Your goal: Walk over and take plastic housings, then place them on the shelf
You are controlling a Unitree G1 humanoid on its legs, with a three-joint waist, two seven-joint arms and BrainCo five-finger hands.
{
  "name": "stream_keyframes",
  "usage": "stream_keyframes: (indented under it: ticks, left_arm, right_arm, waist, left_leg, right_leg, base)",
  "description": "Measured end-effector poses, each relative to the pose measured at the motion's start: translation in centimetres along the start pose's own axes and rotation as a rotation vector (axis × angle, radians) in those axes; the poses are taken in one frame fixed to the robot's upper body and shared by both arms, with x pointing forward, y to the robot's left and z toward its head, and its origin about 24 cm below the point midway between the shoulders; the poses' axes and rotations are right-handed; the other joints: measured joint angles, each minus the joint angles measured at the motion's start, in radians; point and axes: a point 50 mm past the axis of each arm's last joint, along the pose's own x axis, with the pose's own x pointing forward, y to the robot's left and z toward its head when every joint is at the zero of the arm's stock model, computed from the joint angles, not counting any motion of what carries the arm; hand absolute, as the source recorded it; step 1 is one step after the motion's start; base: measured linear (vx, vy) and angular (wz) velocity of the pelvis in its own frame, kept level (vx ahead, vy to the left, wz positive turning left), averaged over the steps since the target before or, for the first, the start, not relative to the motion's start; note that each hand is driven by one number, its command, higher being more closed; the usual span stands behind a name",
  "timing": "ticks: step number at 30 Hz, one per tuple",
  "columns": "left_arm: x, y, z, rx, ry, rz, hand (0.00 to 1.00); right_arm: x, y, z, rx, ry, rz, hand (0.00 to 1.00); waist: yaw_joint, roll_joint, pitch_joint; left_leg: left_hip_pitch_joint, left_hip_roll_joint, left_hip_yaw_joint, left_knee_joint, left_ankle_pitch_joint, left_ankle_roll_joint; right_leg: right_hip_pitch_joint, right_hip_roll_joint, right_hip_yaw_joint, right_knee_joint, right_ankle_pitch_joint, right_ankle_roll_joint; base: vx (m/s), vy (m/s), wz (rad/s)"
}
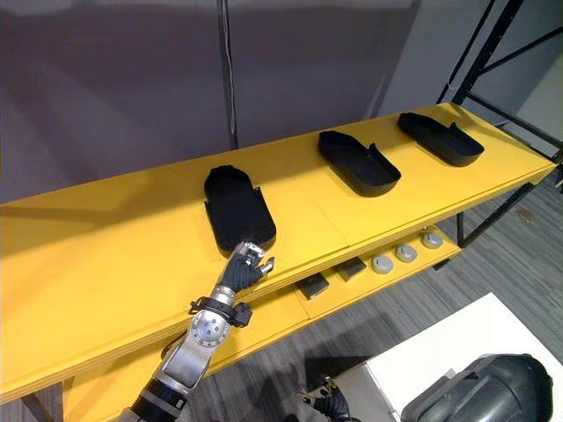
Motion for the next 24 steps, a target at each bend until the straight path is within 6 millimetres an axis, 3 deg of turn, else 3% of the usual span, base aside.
stream_keyframes:
  ticks: [7,17,24]
  left_arm:
    - [0.2,-0.3,-2.5,0.075,0.109,-0.047,1.00]
    - [3.0,2.1,-2.6,0.187,0.129,0.034,1.00]
    - [4.4,3.6,-2.3,0.198,0.152,0.090,1.00]
  right_arm:
    - [0.2,0.0,0.2,-0.002,-0.001,0.002,0.00]
    - [0.6,0.1,0.9,-0.006,-0.010,0.005,0.00]
    - [0.8,0.1,1.3,-0.009,-0.021,0.006,0.00]
  waist:
    - [-0.015,0.000,0.000]
    - [-0.055,0.010,0.011]
    - [-0.059,0.011,0.030]
  left_leg:
    - [-0.009,-0.001,0.008,0.000,-0.002,-0.003]
    - [-0.018,-0.001,0.011,0.000,-0.005,-0.006]
    - [-0.017,0.002,0.015,0.000,-0.007,-0.010]
  right_leg:
    - [-0.013,0.001,0.004,-0.008,0.005,-0.001]
    - [-0.014,0.003,0.006,-0.031,0.017,-0.003]
    - [-0.014,0.007,0.011,-0.034,0.019,-0.005]
  base:
    - [0.00,0.003,-0.02]
    - [0.00,0.000,0.00]
    - [0.00,0.000,-0.01]
